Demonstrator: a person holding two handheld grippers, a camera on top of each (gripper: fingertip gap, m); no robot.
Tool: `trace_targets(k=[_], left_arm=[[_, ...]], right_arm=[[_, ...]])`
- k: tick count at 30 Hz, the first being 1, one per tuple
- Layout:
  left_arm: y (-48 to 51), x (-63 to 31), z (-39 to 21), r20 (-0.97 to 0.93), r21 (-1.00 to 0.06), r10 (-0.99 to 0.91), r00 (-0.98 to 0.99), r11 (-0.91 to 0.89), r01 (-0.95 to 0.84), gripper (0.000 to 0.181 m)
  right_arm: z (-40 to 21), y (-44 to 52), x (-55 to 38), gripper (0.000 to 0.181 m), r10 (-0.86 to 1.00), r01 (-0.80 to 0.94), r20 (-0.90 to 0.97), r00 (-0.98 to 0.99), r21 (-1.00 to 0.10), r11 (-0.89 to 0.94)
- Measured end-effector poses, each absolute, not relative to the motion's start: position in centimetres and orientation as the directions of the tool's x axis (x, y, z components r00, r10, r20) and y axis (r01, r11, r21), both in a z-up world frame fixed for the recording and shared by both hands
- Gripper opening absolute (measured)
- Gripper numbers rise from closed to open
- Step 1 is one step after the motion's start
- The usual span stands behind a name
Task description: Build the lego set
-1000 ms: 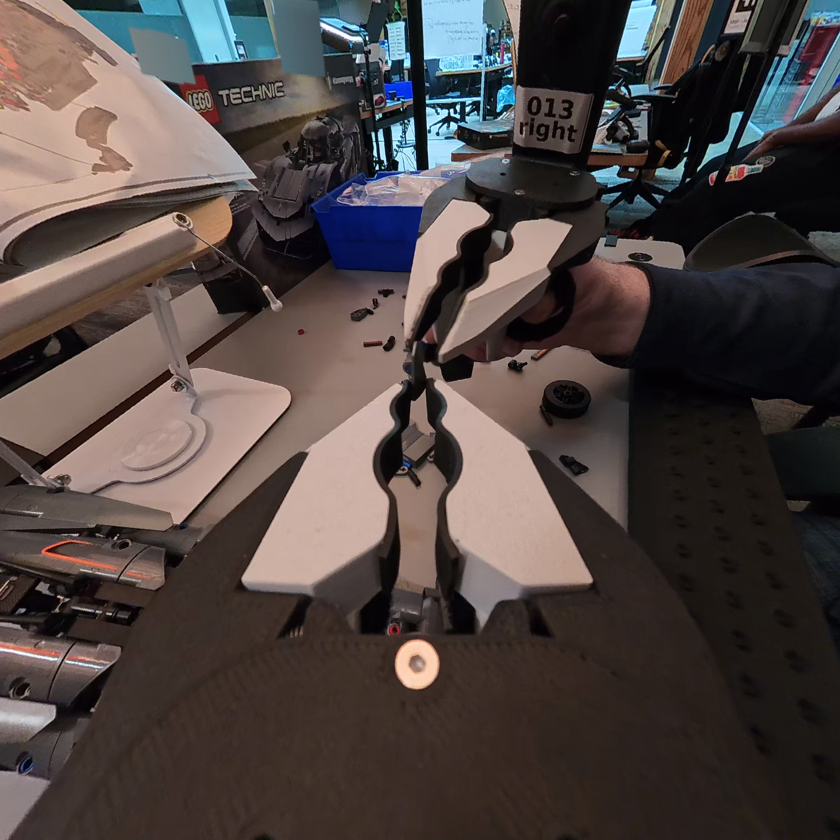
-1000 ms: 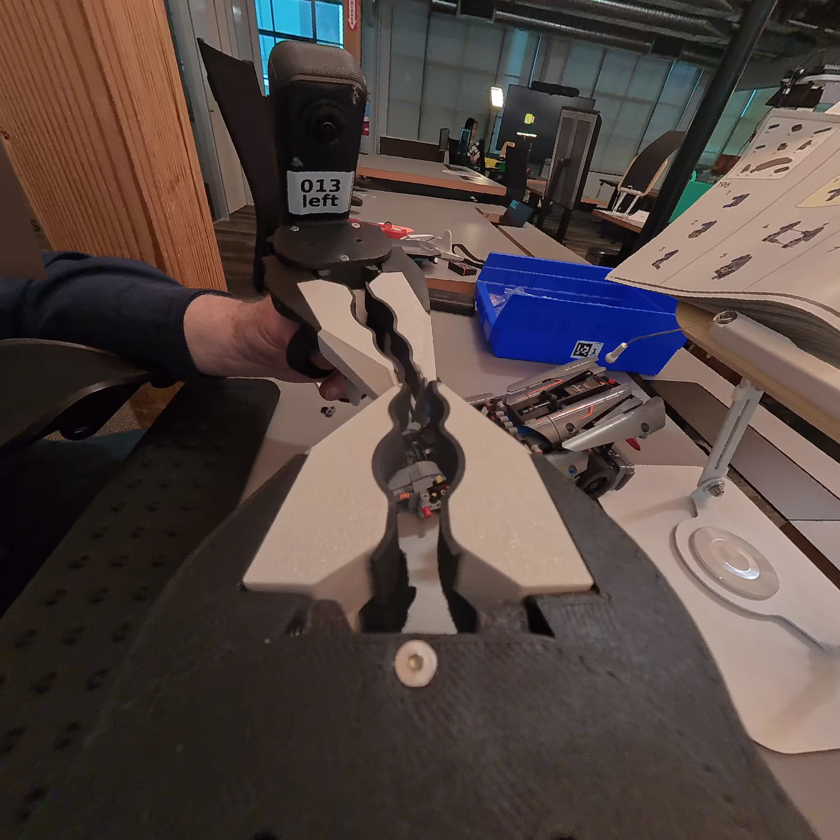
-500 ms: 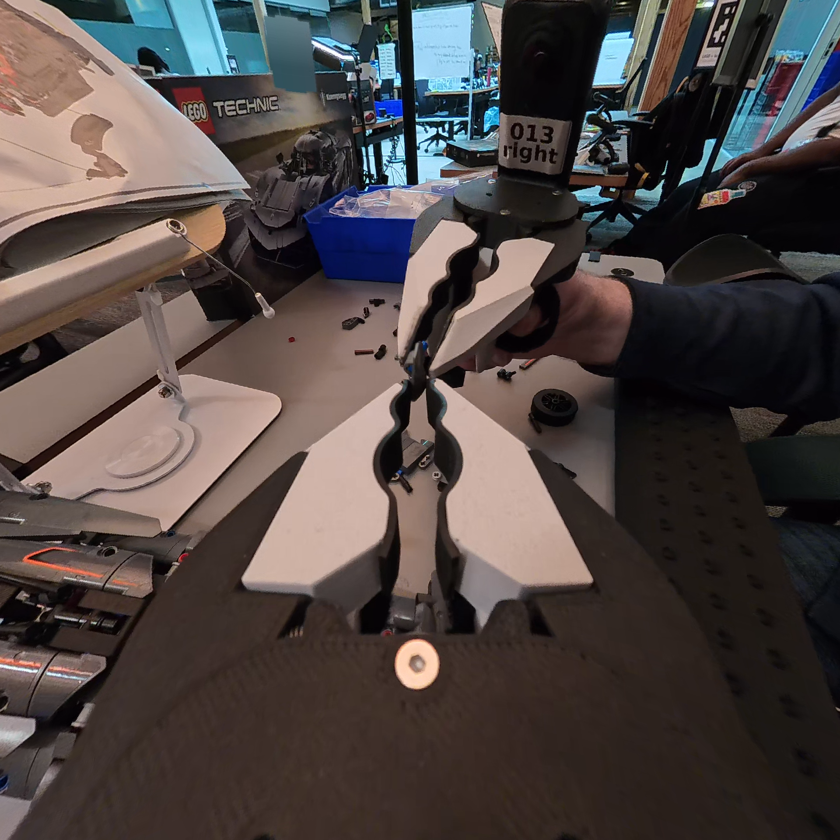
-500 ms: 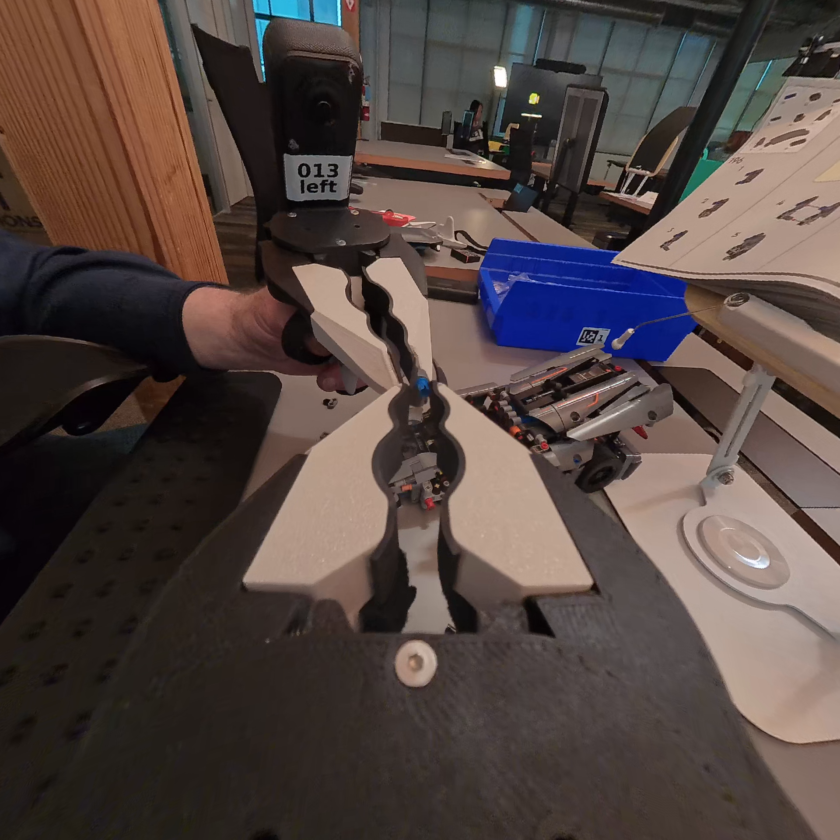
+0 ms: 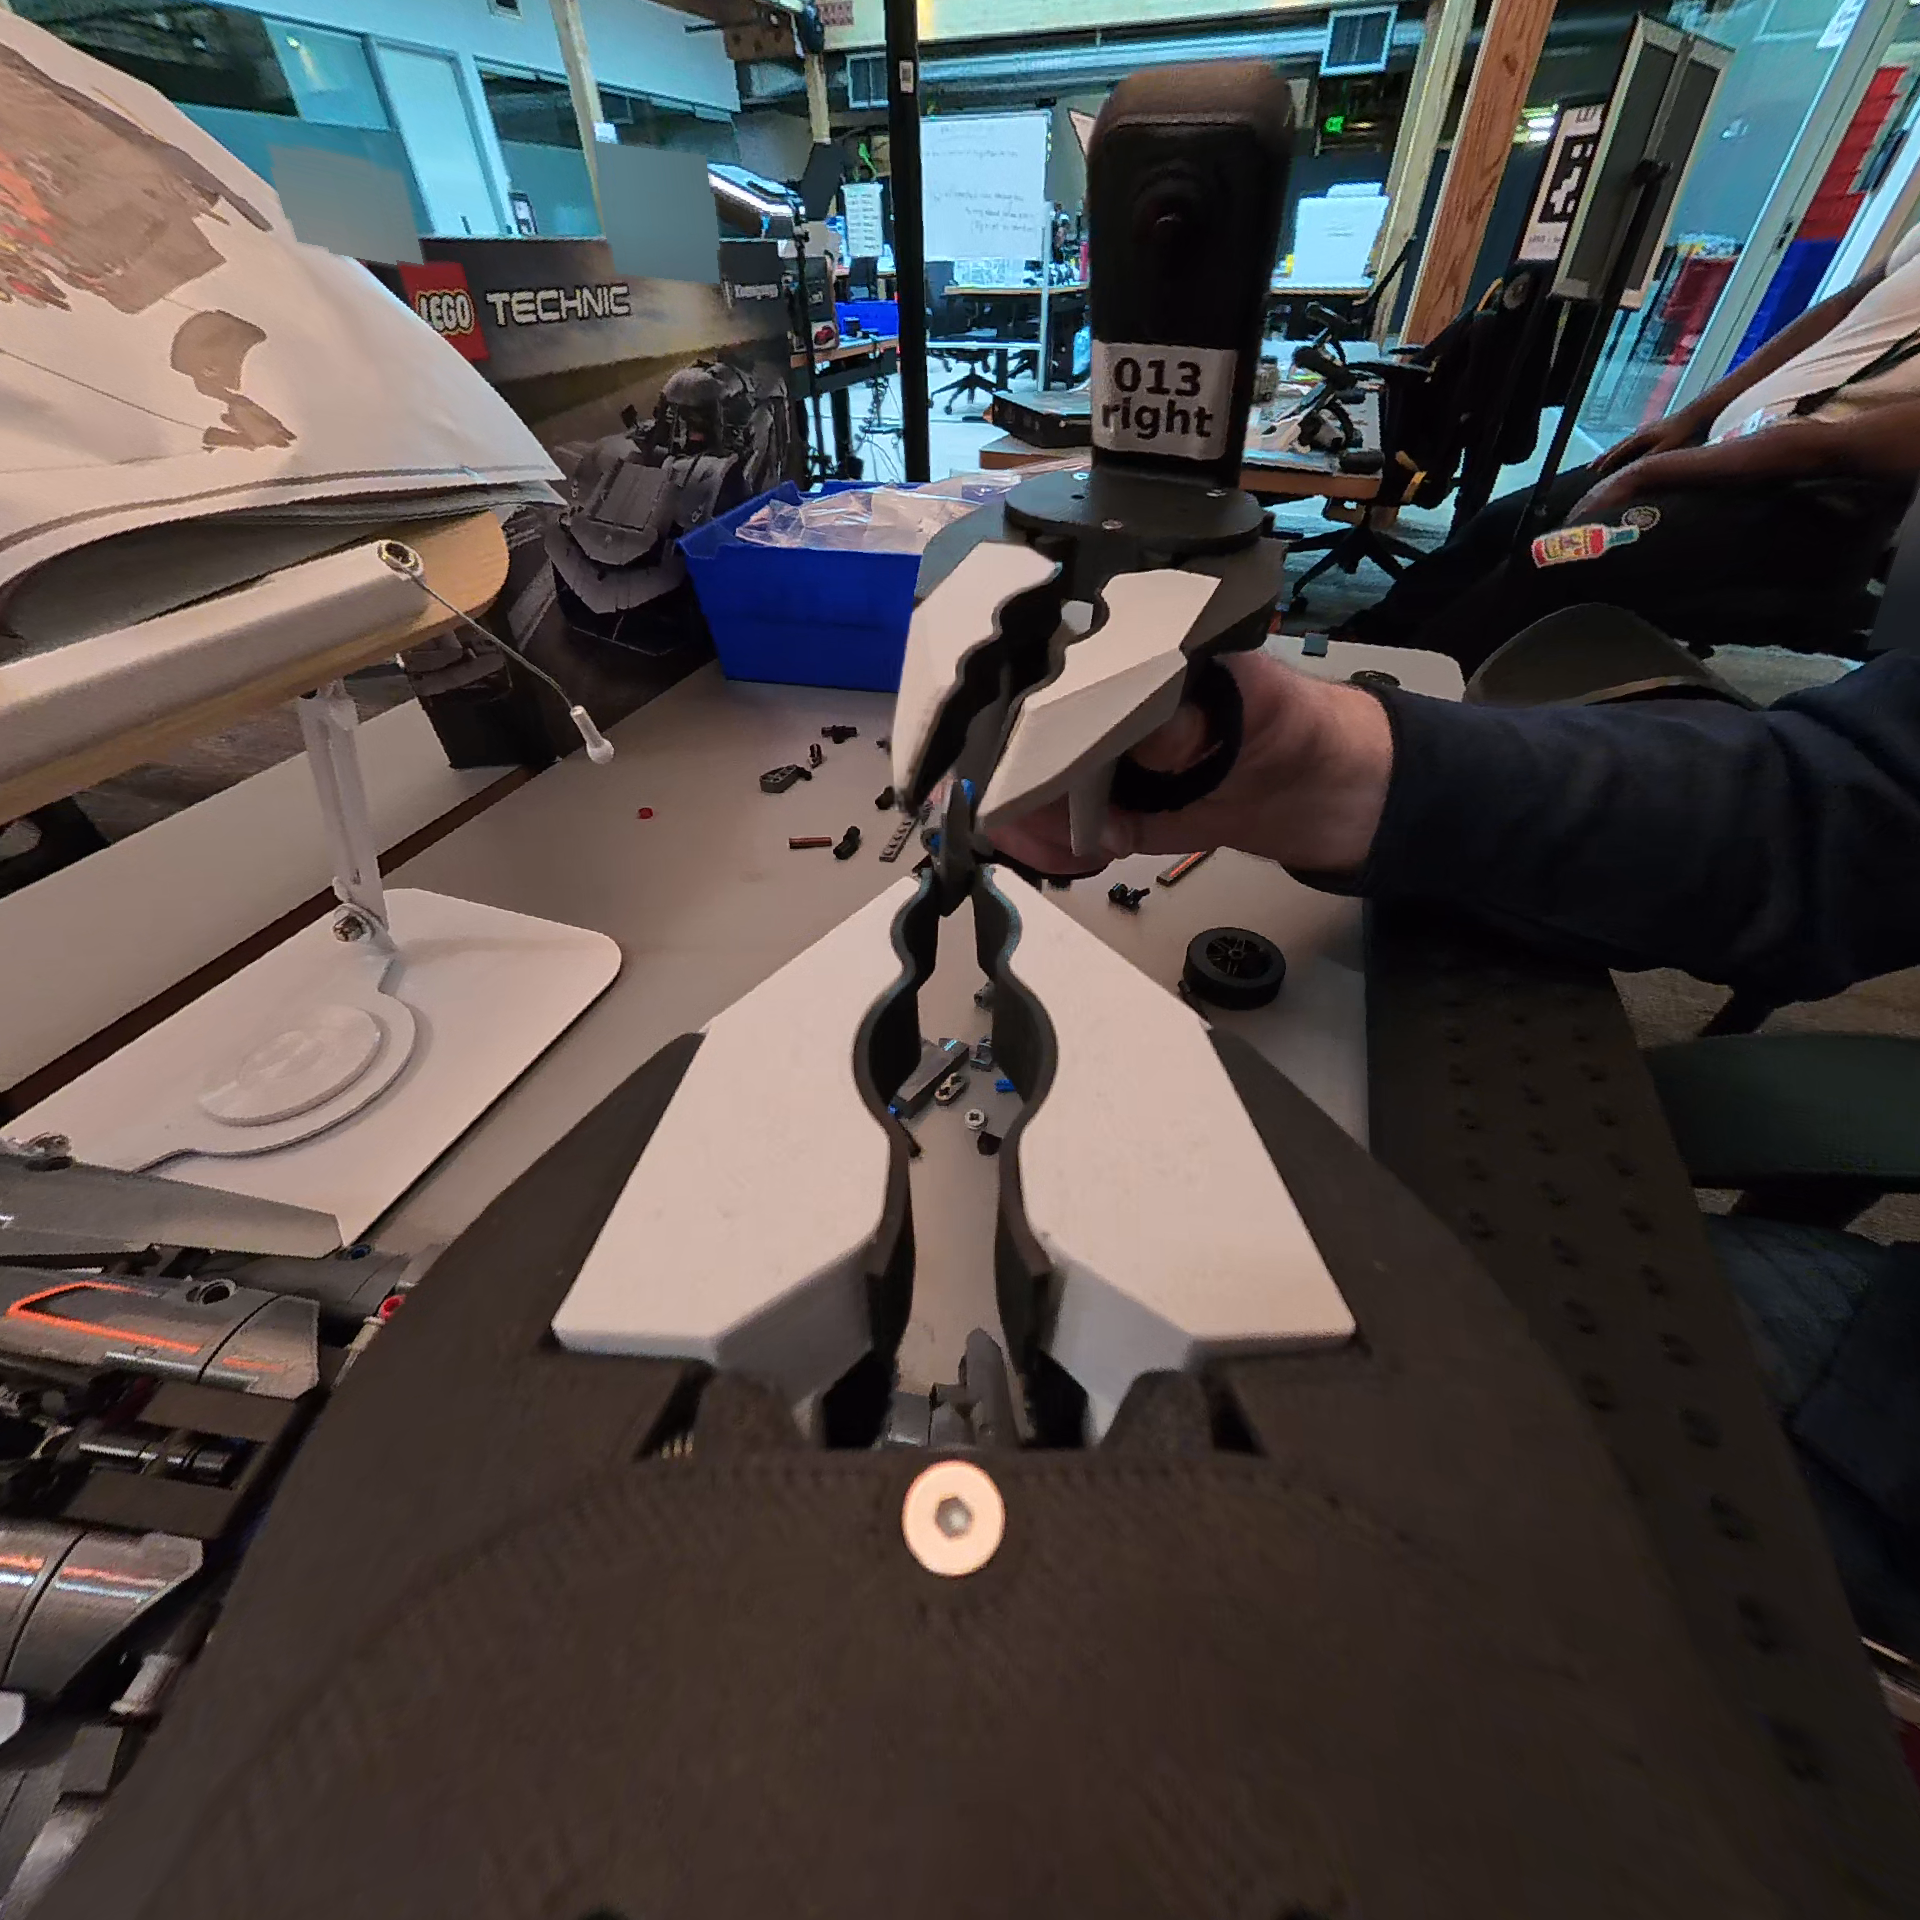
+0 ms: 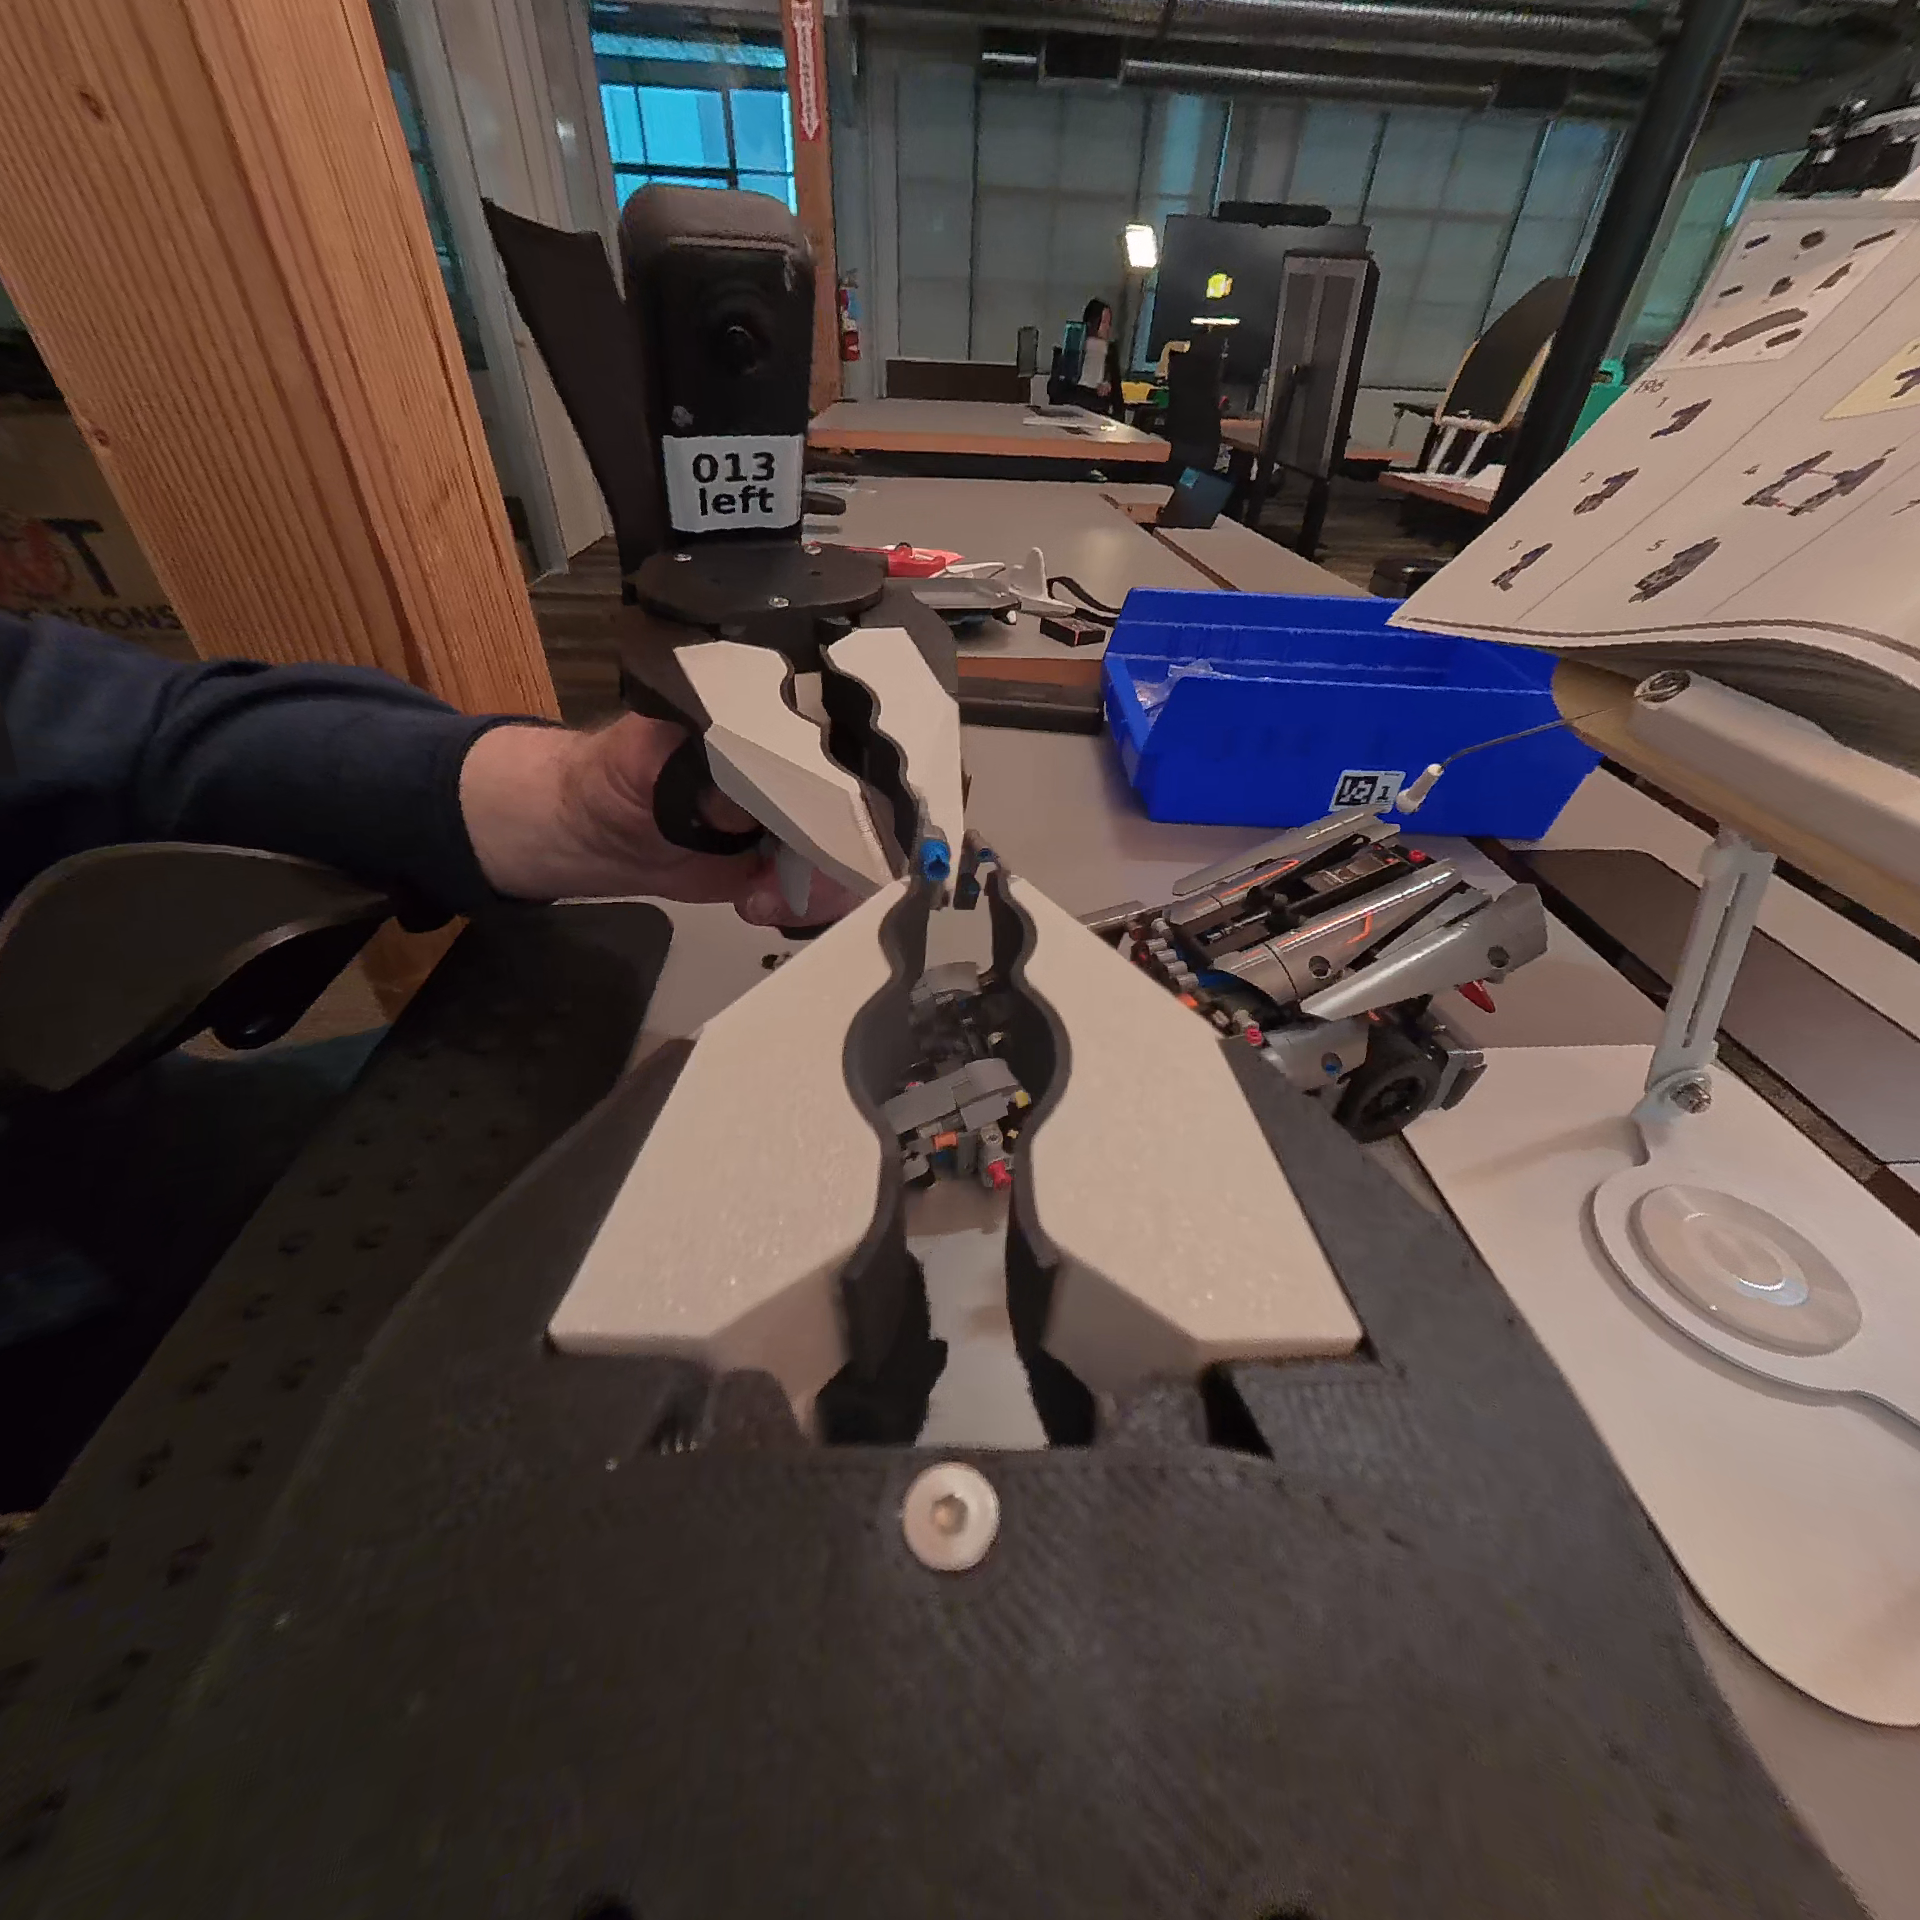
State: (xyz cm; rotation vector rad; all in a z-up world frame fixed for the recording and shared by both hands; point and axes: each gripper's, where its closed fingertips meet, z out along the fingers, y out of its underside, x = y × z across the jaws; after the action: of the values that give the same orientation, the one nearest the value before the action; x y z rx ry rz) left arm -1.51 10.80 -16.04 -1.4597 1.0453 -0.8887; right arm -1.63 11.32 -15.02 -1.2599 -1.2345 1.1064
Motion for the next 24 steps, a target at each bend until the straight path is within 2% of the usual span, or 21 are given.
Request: trace_targets(k=[6, 15, 24], left_arm=[[10.5, -1.3, -16.2, -0.030, -0.988, -0.946, 0.324, -0.021, -0.153, 0.003], [10.7, -1.3, -16.4, -0.061, -0.984, -0.938, 0.341, -0.001, -0.178, 0.004], [11.0, -1.7, -15.9, -0.077, -0.987, -0.926, 0.369, 0.017, -0.163, 0.013]], right_arm=[[-14.8, 10.3, -1.9, 0.008, 0.999, 0.055, 0.045, 0.002, -0.997, 0.045], [-15.1, 10.7, -1.8, 0.001, 0.999, 0.075, 0.036, 0.023, -0.997, 0.034], [-13.6, 11.3, -0.9, 0.002, 0.999, -0.023, -0.033, 0.021, -0.999, -0.032]])
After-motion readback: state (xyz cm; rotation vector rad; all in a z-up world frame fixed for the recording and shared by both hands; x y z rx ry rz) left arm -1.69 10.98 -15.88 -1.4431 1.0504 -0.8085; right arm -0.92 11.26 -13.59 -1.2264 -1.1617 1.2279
